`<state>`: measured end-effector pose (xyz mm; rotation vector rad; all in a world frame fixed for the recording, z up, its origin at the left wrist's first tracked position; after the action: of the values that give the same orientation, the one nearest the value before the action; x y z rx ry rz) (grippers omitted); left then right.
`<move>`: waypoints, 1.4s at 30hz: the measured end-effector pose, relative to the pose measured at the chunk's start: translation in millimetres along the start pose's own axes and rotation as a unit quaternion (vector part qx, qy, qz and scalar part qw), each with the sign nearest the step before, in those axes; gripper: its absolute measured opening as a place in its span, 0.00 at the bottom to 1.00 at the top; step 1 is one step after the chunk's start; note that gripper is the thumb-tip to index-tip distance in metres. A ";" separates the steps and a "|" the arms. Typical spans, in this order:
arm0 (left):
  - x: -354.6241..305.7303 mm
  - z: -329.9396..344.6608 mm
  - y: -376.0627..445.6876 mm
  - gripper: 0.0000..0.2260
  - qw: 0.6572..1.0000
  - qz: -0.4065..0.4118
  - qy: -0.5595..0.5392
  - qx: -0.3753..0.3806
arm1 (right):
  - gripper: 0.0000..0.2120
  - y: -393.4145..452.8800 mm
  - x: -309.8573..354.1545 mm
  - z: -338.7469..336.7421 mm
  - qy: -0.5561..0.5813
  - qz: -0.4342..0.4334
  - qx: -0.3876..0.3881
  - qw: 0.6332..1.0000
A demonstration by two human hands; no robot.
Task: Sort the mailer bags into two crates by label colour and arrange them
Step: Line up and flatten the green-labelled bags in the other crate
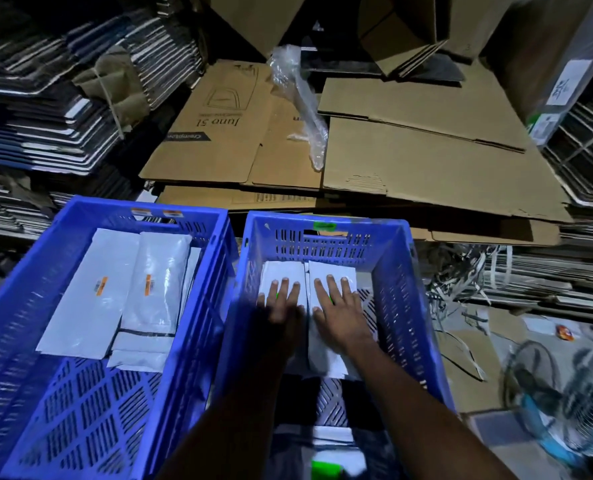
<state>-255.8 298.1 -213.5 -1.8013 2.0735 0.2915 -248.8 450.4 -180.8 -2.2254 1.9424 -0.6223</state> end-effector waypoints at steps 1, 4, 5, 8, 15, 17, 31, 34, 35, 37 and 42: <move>1.2 1.8 -2.9 0.22 1.000 0.005 -0.003 0.002 | 0.30 1.0 -0.6 1.2 -0.009 -0.008 -0.006 1.000; 5.0 1.2 -7.0 0.20 1.000 -0.003 -0.022 -0.015 | 0.31 1.4 -2.5 4.6 -0.002 -0.023 -0.028 0.999; 5.5 2.9 -8.3 0.20 0.999 0.001 -0.021 -0.031 | 0.31 1.8 -2.7 6.3 0.000 -0.023 -0.035 0.999; 7.0 7.7 -9.4 0.21 0.998 0.022 0.012 -0.053 | 0.31 3.5 -2.1 11.2 -0.009 -0.023 -0.062 0.998; 2.2 2.1 -17.6 0.22 0.996 0.038 0.017 -0.082 | 0.32 2.1 -0.1 15.4 -0.013 -0.013 -0.057 0.998; -1.2 -2.1 -18.0 0.21 0.997 0.030 0.017 -0.067 | 0.32 1.8 -0.5 15.2 -0.010 -0.012 -0.036 0.999; -28.6 -77.1 -28.1 0.28 0.976 0.046 0.208 0.052 | 0.26 -51.1 12.1 -45.9 0.006 -0.050 -0.111 0.993; -37.0 -105.5 -37.6 0.28 0.968 0.087 0.234 0.016 | 0.14 -83.5 24.2 -61.1 0.012 -0.080 -0.172 0.982; -37.8 -112.0 -41.0 0.28 0.965 0.092 0.244 0.008 | 0.11 -98.2 29.3 -61.3 0.017 -0.095 -0.173 0.980; -36.5 -122.5 -49.1 0.26 0.960 0.092 0.264 0.003 | 0.13 -127.1 39.1 -51.4 0.001 -0.135 -0.150 0.979; -16.9 -146.4 -73.2 0.27 0.964 0.071 0.254 0.017 | 0.13 -165.7 41.1 -4.2 -0.078 -0.138 0.076 0.984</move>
<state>-203.2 244.1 -67.2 -1.8519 2.5354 -0.1949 -94.3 439.0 -109.0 -2.3839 1.4759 -0.5851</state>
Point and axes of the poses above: each hand's wrist, its own y-axis towards the middle knuckle, its own z-axis out of the palm, x = y × z, the point moved 2 cm from there along y, towards the middle knuckle, and after that the axes turned 6 degrees about x, right-handed, at the moved point
